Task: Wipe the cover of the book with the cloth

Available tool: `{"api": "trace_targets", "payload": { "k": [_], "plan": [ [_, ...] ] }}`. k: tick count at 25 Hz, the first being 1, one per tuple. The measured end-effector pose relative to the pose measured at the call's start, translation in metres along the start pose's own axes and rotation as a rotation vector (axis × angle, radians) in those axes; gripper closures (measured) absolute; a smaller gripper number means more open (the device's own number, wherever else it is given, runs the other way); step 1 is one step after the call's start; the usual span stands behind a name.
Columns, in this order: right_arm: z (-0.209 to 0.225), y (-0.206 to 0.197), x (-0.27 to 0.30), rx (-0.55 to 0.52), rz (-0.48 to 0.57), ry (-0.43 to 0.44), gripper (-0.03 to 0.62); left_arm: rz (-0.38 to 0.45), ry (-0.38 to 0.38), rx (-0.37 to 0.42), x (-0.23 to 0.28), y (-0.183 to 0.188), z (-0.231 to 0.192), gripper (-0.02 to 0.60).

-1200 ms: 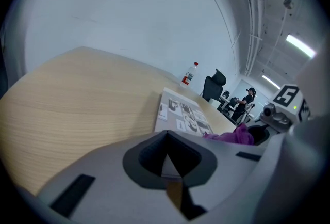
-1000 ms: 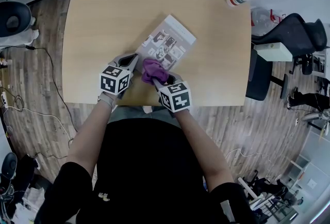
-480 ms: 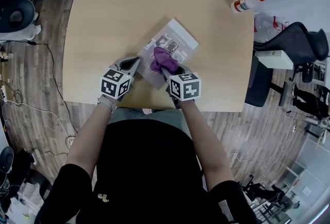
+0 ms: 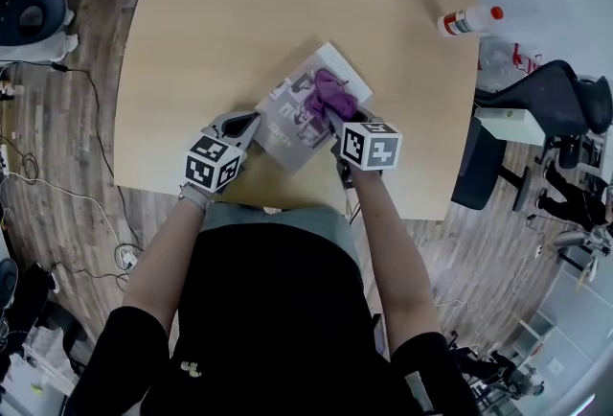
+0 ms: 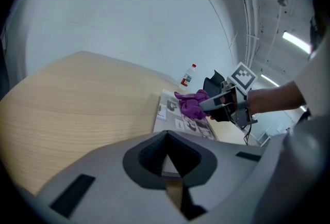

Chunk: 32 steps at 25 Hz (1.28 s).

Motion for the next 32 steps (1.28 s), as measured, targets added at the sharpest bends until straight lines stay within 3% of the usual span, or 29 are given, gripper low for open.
{"api": "trace_targets", "payload": {
  "k": [16,24,32],
  "plan": [
    [0.041,0.053,0.026,0.053,0.055,-0.083,0.434,0.016,-0.030,-0.029,0.000,0.000,-0.002,0.561],
    [0.019,0.061,0.034,0.039,0.067,-0.081,0.434,0.024,-0.054,-0.033,-0.001,0.000,-0.003,0.561],
    [-0.026,0.038,0.027,-0.028,0.056,-0.024,0.436,0.044,-0.051,-0.029,-0.004,-0.002,-0.001,0.561]
  ]
}}
Point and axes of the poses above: the fingertips, and each gripper's own axes: x forward along the fingers, z to its right, y out of its top, the point moved 6 cm from there along -x, backward along the fingers, and after that the axes turned 13 degrees about -y, right-handed, at the moved point
